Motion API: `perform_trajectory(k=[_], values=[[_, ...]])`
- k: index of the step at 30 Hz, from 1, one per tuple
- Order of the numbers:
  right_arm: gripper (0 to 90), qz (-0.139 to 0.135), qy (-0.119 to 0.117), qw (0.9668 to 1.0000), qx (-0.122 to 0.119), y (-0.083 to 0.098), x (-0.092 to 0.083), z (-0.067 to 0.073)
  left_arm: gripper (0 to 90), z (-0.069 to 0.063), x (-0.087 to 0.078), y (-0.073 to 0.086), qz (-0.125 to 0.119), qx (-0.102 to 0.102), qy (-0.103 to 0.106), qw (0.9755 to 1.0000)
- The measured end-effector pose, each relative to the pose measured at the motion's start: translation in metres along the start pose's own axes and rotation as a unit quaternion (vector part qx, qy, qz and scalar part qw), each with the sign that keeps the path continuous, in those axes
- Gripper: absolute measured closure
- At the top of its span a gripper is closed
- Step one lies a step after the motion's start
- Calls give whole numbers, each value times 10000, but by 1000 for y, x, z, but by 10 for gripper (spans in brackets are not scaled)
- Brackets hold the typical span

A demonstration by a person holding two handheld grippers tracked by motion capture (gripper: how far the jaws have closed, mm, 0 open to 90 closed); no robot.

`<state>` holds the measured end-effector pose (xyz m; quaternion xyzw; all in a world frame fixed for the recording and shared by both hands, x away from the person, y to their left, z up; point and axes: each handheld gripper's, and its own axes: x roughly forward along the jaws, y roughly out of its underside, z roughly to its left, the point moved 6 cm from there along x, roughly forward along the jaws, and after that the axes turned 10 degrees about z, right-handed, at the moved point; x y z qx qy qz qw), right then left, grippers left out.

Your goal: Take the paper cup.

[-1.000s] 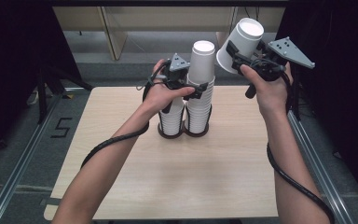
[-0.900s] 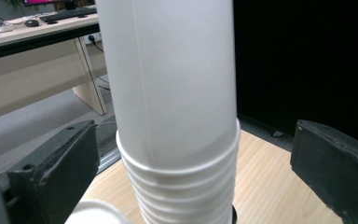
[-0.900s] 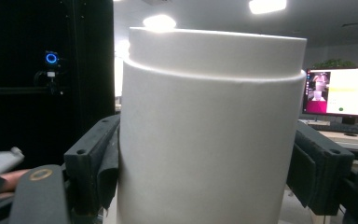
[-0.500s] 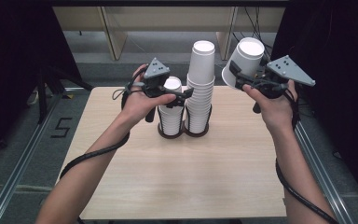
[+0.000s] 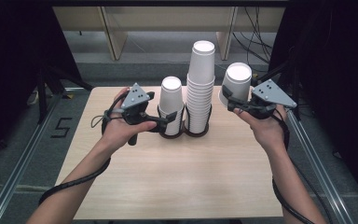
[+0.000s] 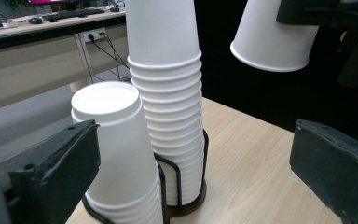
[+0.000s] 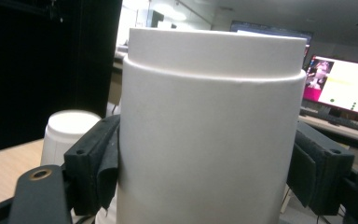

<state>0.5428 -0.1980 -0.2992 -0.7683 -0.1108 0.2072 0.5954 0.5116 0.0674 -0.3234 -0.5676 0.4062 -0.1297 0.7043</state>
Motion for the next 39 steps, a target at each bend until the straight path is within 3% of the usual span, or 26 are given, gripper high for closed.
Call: perform_trajectory(k=[1, 5, 6, 11, 21, 31, 39], values=[[212, 42, -50, 10000, 53, 4, 1, 3, 17, -1, -1, 4, 3, -10, 12, 10000], [212, 153, 14, 9997, -184, 18, 2, 9, 22, -2, -2, 18, 29, 7, -31, 10000], [212, 190, -38, 9997, -135, 22, 2, 12, 23, -3, -2, 22, 39, 3, -39, 10000], [212, 324, -48, 9985, -438, 41, 2, 23, 29, -8, -3, 38, 69, -13, -4, 10000], [211, 631, -67, 9913, -1152, 78, 6, 45, 38, -15, -3, 66, 235, 123, -80, 9996], [211, 824, -187, 9842, -1557, 103, 10, 67, 39, -13, 2, 76, 248, 126, -123, 9995], [210, 832, -244, 9825, -1650, 108, 11, 81, 39, -17, 4, 76, 269, 124, -51, 9995]])
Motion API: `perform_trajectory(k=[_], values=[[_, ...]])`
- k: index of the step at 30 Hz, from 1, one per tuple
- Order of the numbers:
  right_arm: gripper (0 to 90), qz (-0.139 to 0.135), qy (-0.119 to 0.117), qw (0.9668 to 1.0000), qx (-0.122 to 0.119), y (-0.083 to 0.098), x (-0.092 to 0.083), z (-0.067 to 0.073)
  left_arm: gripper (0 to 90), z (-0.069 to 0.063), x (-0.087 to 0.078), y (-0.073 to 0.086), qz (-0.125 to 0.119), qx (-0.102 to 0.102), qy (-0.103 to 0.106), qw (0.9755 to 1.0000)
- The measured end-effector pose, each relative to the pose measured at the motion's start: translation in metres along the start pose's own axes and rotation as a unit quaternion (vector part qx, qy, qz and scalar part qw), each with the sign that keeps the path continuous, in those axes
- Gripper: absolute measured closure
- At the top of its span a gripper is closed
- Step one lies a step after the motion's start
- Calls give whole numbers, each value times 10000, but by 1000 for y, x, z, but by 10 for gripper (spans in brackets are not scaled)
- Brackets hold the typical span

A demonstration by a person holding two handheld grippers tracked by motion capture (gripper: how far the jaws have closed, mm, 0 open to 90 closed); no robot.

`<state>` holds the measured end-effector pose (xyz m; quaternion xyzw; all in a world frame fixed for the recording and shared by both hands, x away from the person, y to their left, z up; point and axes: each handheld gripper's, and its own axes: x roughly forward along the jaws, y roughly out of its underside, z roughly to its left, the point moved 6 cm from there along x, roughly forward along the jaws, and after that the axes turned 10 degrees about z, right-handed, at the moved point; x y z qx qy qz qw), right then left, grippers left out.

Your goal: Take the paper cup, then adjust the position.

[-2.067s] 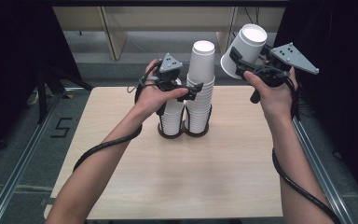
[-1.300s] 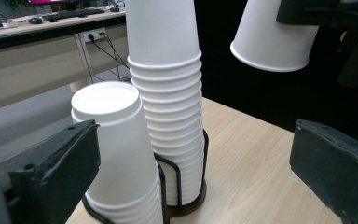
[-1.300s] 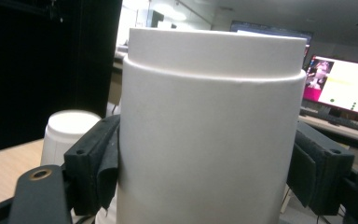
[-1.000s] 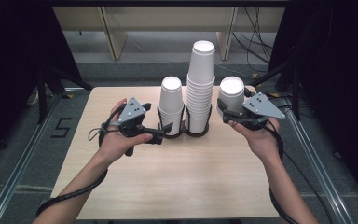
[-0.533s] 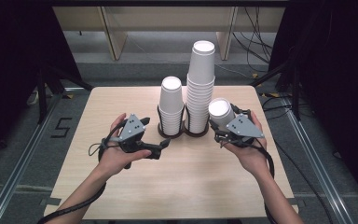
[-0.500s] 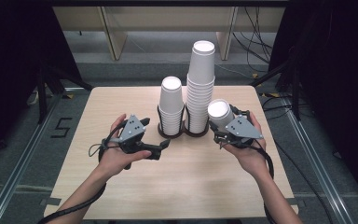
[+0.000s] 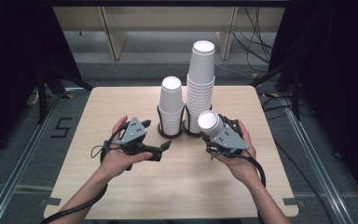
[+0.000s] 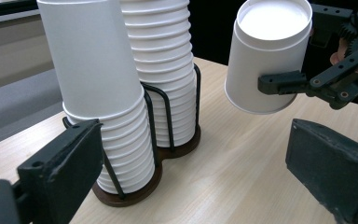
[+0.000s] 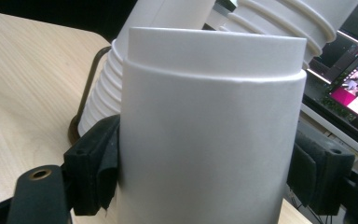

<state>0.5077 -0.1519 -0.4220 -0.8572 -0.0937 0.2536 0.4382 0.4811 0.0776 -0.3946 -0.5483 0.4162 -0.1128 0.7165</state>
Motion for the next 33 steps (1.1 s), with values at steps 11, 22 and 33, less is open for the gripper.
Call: perform_trajectory(k=[11, 22, 33], values=[[210, -6, -77, 10000, -7, 0, -1, 6, 39, 0, 3, 5, 27, -56, -16, 10000], [210, 127, -164, 9986, -488, 5, -1, 15, 37, -11, 13, 4, 125, 28, 99, 9999], [210, 353, 1, 9842, -1733, 15, 0, 26, 39, -21, 31, 11, 253, 98, 383, 9989]])
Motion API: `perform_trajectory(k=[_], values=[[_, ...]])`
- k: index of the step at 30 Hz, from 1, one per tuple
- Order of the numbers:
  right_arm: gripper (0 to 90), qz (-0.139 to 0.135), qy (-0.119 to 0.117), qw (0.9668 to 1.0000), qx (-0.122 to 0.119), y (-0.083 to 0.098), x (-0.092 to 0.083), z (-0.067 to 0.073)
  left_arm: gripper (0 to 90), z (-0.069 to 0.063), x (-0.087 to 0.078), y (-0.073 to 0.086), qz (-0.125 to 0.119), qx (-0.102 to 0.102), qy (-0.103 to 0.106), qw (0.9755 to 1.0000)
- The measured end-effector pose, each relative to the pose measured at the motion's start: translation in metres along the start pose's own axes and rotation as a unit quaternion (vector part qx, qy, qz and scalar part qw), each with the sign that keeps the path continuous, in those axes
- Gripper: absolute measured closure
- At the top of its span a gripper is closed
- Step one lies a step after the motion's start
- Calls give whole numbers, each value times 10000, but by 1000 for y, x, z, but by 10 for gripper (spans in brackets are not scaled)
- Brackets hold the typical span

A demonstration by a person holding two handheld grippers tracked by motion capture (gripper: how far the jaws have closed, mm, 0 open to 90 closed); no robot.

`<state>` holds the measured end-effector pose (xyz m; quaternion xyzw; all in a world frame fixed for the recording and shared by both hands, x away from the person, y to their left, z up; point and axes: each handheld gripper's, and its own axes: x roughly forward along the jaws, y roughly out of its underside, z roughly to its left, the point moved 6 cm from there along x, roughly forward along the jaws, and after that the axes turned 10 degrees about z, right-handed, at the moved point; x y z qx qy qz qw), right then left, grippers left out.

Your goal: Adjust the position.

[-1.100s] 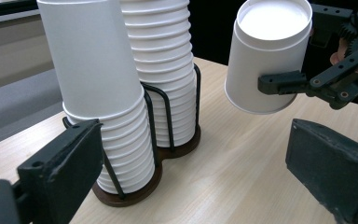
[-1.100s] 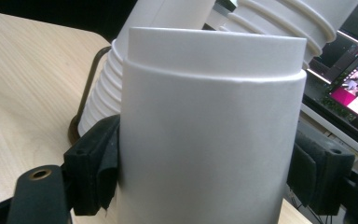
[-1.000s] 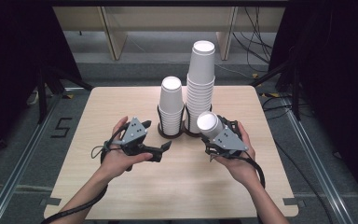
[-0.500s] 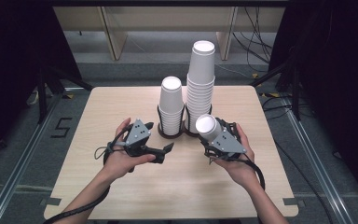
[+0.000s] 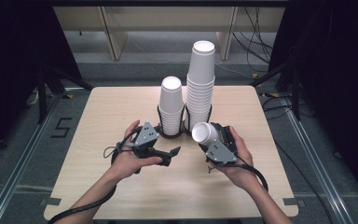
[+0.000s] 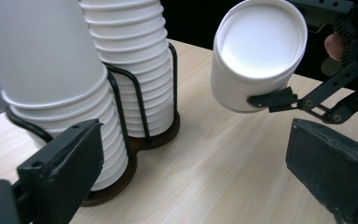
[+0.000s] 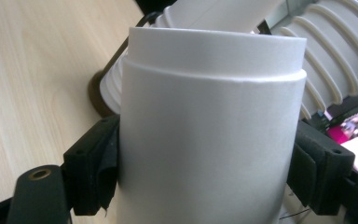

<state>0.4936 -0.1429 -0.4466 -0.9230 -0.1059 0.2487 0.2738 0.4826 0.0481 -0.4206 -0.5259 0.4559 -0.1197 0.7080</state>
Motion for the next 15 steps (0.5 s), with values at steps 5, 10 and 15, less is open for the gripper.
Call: perform_trajectory(k=[5, 10, 15], values=[[210, 214, 241, 9943, -1015, -2, -2, 11, 38, -7, 5, 2, 52, 145, 117, 9998], [210, 246, 353, 9867, -1566, -7, -3, 24, 38, -15, 11, 5, 83, 226, 300, 9993], [209, 186, 520, 9709, -2330, -11, -1, 28, 38, -22, 20, 8, 123, 228, 478, 9985]])
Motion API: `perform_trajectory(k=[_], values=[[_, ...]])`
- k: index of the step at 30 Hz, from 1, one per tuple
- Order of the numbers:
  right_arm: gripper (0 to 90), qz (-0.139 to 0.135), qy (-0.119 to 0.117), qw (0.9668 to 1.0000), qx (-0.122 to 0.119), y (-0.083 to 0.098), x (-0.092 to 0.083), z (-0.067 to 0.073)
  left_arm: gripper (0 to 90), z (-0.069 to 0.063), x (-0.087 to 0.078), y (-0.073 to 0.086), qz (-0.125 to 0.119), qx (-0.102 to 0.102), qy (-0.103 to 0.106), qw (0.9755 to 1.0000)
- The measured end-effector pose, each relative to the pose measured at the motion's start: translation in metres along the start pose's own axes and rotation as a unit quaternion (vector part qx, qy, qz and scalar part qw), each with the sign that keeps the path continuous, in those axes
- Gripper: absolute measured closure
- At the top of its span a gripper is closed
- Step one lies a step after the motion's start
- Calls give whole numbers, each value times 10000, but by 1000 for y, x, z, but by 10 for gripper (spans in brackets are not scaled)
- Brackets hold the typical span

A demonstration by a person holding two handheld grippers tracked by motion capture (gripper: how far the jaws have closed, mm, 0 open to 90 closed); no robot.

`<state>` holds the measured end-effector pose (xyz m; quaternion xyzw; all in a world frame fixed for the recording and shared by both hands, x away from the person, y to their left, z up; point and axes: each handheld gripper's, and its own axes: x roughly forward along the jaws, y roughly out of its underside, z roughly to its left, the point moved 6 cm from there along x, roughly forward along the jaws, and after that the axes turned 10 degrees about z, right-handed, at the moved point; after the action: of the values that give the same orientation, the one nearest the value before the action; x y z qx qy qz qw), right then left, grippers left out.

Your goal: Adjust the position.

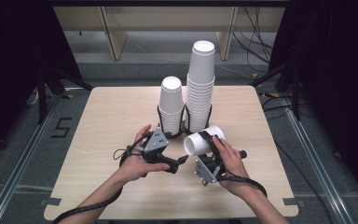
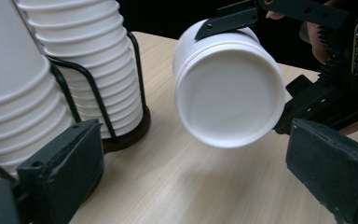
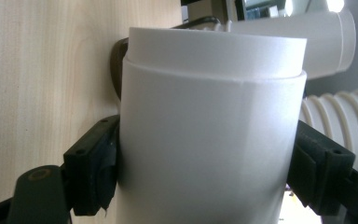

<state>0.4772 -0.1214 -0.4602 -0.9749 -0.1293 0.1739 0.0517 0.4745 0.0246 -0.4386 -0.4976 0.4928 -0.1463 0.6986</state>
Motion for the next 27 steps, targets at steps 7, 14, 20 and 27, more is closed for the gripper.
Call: perform_trajectory(k=[7, 14, 20, 27], values=[[209, 43, -18, 9995, -309, -5, -1, 5, 31, -4, 8, 0, 4, 38, 83, 10000], [210, -149, 100, 9987, -480, -11, 0, 6, 33, -5, 14, -3, -47, -95, 219, 9997], [210, -287, 128, 9981, -531, -16, 2, 7, 36, -4, 19, -5, -32, -156, 255, 9995], [210, -101, 157, 9956, -915, -15, 0, 6, 47, -6, 23, -7, 29, -118, 280, 9995]])
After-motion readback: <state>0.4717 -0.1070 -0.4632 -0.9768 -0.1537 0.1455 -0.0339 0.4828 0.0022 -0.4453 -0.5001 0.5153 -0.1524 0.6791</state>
